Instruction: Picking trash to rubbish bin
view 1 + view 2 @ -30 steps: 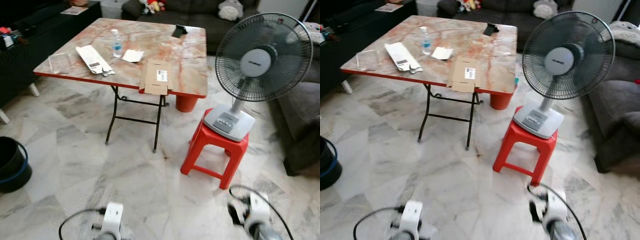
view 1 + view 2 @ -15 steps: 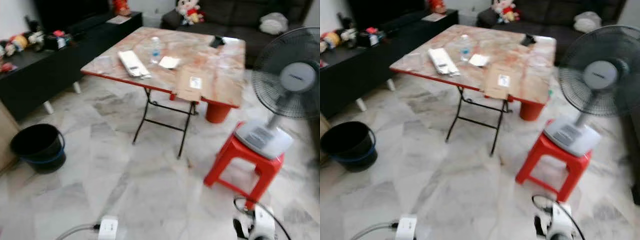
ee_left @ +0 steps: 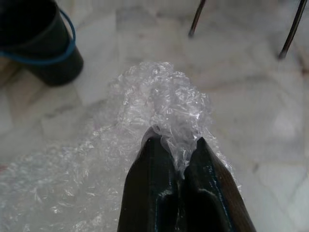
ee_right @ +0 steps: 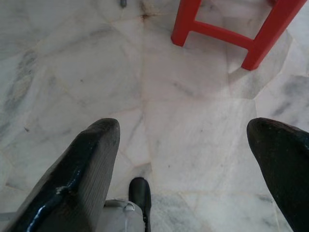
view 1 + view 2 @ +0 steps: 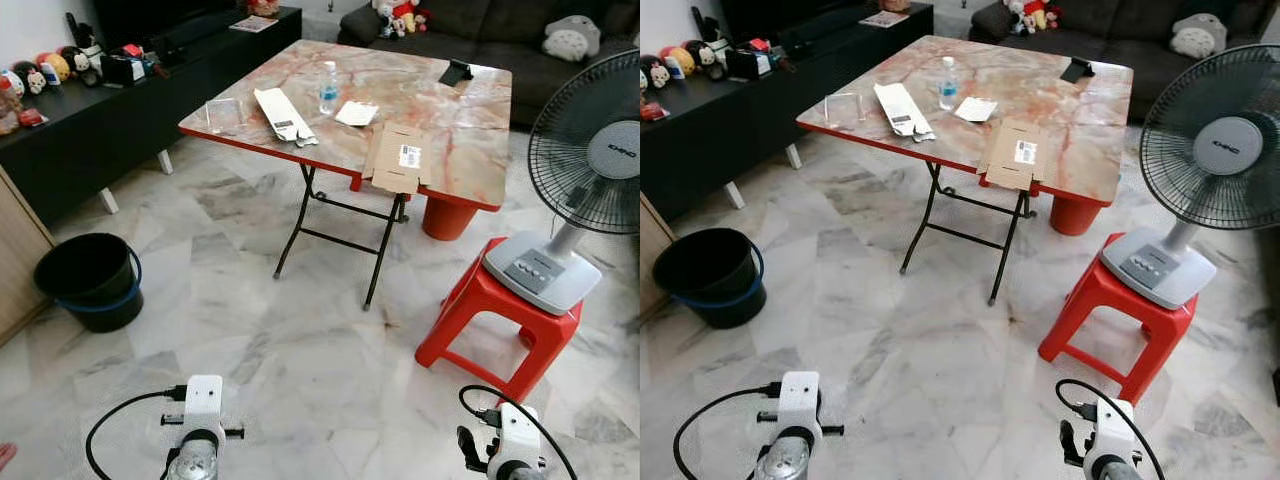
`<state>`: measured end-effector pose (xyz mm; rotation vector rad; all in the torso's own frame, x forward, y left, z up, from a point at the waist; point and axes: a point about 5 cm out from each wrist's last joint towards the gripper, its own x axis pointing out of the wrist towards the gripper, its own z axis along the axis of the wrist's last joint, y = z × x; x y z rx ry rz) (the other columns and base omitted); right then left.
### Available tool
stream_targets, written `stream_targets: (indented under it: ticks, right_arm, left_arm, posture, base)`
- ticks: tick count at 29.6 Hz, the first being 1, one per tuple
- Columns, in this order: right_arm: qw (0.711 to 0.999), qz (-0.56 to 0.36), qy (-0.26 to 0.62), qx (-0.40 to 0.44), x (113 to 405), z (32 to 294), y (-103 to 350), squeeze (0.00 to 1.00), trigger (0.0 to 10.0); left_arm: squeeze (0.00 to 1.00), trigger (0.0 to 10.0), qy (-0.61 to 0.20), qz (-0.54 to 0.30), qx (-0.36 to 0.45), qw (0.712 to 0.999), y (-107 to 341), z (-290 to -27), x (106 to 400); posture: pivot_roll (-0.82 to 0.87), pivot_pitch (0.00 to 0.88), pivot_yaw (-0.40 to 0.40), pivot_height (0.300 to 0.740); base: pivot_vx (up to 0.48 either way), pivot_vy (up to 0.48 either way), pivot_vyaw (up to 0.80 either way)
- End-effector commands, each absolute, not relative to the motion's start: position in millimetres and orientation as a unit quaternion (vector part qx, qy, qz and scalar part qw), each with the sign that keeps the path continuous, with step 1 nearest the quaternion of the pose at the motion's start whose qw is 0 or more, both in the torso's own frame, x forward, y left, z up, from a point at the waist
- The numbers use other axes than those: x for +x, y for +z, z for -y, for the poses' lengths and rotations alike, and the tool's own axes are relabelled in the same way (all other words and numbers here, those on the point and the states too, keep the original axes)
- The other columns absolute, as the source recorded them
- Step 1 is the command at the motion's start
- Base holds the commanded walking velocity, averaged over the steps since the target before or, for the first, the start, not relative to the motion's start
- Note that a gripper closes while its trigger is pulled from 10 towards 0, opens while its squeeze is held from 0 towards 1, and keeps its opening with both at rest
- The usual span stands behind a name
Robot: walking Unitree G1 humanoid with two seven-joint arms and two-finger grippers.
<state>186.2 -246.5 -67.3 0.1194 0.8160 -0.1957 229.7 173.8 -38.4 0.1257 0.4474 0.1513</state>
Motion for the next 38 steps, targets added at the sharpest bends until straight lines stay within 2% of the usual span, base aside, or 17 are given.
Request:
stream_targets:
  ticks: [1, 5, 14, 34, 38]
  right_arm:
    - [0.913, -0.394, -0.089, 0.053, 188, 245, -67, 0.00, 10.0]
    - [0.916, -0.389, -0.086, 0.045, 190, 246, -65, 0.00, 10.0]
    - [0.916, -0.391, -0.085, 0.034, 191, 246, -64, 0.00, 10.0]
    - [0.918, -0.388, -0.081, 0.025, 194, 248, -62, 0.00, 10.0]
    - [0.918, -0.387, -0.083, 0.033, 194, 247, -63, 0.00, 10.0]
  left_arm:
    - [0.00, 10.0, 0.067, -0.212, 0.080, 0.972, -38, -171, 228]
    - [0.00, 10.0, 0.063, -0.206, 0.087, 0.973, -37, -167, 229]
    - [0.00, 10.0, 0.048, -0.183, 0.092, 0.978, -28, -154, 242]
    - [0.00, 10.0, 0.040, -0.146, 0.097, 0.984, -16, -145, 254]
    - [0.00, 10.0, 0.042, -0.142, 0.094, 0.985, -14, -144, 255]
  posture:
    - [-0.10, 0.086, -0.062, 0.740]
    - [-0.11, 0.088, -0.063, 0.740]
    - [-0.11, 0.099, -0.070, 0.740]
    - [-0.11, 0.098, -0.087, 0.740]
    - [-0.11, 0.098, -0.087, 0.740]
  base:
    - [0.000, 0.000, 0.00]
    - [0.000, 0.000, 0.00]
    - [0.000, 0.000, 0.80]
    - [0.000, 0.000, 0.80]
    - [0.000, 0.000, 0.00]
